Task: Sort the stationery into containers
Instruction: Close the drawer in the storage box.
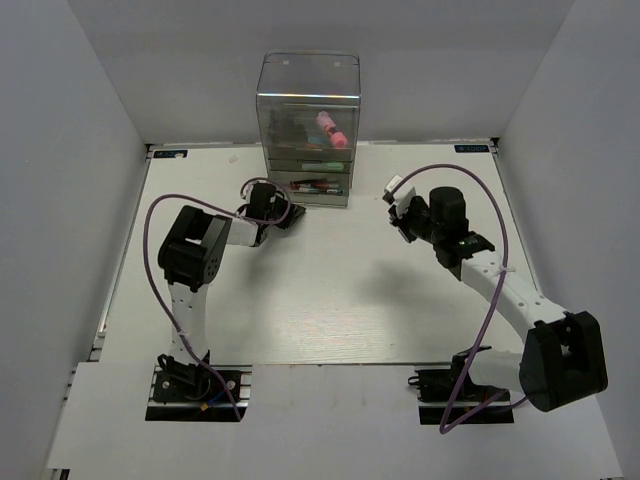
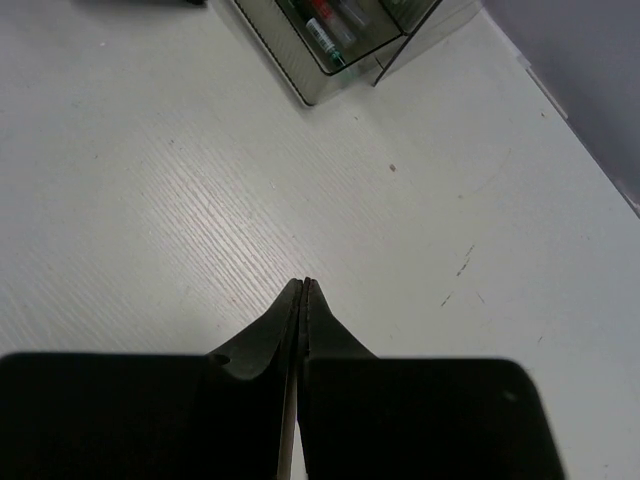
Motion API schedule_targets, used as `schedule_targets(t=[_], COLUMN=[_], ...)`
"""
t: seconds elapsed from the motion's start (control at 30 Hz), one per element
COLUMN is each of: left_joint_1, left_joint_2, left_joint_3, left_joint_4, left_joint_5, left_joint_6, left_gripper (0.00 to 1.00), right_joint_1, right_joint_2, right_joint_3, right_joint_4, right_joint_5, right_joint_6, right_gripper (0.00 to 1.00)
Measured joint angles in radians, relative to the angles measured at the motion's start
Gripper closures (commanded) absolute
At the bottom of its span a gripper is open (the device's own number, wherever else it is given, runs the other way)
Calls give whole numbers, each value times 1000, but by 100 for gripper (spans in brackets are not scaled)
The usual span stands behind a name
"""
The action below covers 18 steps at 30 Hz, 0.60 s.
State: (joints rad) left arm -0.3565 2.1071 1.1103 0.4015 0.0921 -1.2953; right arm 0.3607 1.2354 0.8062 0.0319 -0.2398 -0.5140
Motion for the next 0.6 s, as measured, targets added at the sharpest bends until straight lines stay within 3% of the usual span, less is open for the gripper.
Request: schedule_targets(t=[0.33,0.6], left_joint_1=[-10,-14], left_joint_2=[156,217], left_joint_3=[216,297], left_joint_4=[-22,-6], left_joint_5=[-11,-14], left_joint_6=[-6,-39], left_gripper=[82,80], right_joint_1=[-66,-91], right_joint_2=[-53,-56], right_joint_3=[-34,-38], right_joint_4=[24,24], right_joint_5=[-69,-101], right_joint_6=[8,8], right_gripper=[100,100])
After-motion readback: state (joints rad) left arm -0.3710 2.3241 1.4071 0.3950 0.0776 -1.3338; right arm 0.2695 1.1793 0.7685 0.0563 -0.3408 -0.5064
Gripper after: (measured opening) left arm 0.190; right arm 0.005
